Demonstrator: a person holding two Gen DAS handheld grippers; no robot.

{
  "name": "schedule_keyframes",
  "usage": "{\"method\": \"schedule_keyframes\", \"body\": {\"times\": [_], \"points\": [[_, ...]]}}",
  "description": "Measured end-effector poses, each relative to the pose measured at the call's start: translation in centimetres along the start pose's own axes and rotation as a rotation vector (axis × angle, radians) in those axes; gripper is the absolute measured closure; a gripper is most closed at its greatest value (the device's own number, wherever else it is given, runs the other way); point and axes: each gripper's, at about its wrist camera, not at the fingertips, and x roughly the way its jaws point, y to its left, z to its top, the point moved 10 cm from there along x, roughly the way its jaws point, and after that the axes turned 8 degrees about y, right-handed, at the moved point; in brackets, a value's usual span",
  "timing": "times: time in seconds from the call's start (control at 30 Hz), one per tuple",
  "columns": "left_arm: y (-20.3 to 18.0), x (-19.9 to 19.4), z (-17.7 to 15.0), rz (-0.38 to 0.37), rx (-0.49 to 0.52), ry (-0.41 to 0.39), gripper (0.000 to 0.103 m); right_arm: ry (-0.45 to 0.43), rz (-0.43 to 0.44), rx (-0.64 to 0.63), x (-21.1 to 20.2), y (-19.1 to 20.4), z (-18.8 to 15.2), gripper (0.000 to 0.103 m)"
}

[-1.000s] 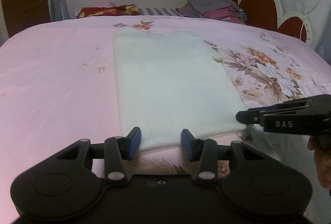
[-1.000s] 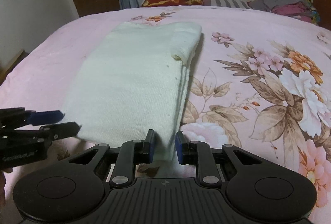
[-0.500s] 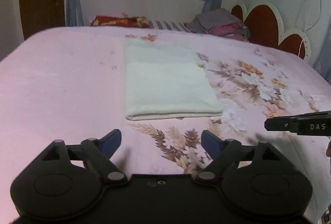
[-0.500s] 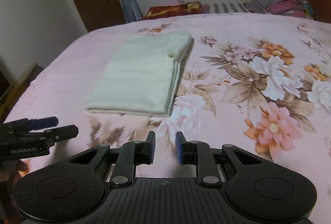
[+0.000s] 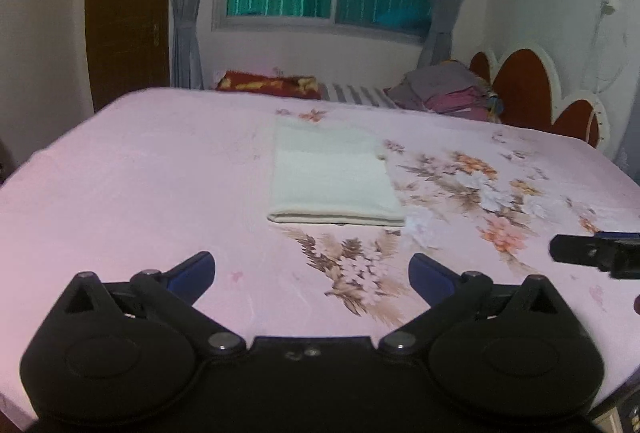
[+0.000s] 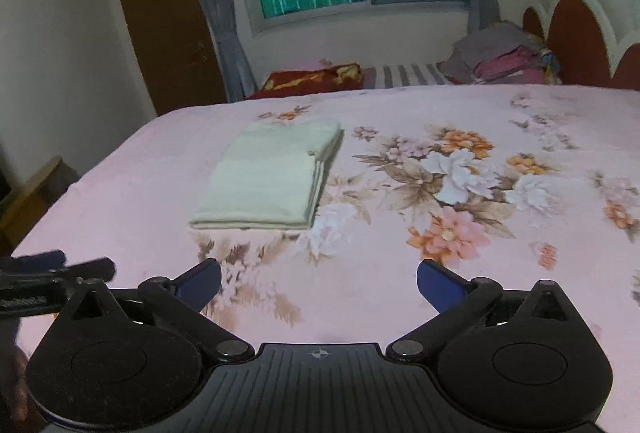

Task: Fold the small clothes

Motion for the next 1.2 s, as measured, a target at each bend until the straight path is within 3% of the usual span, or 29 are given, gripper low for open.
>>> {"method": "schedule_keyframes", "body": {"times": [0.27, 0.57, 1.2], "points": [[-3.0, -5.1, -1.3, -0.006, 0.053, -0.044, 0.000, 0.015, -0.017, -0.005, -4.0, 0.9, -3.2, 0.000], [-4.4, -7.7, -1.3, -0.017, 0.072, -0.087, 0.000, -0.014, -0.018, -0.023, -6.9, 2.0, -3.8, 0.000], [-4.7, -8.1, -1.1, -0.019, 0.070, -0.103, 0.000, -0.043, -0.032, -0.033, -8.7, 1.4, -2.9, 0.000]]}}
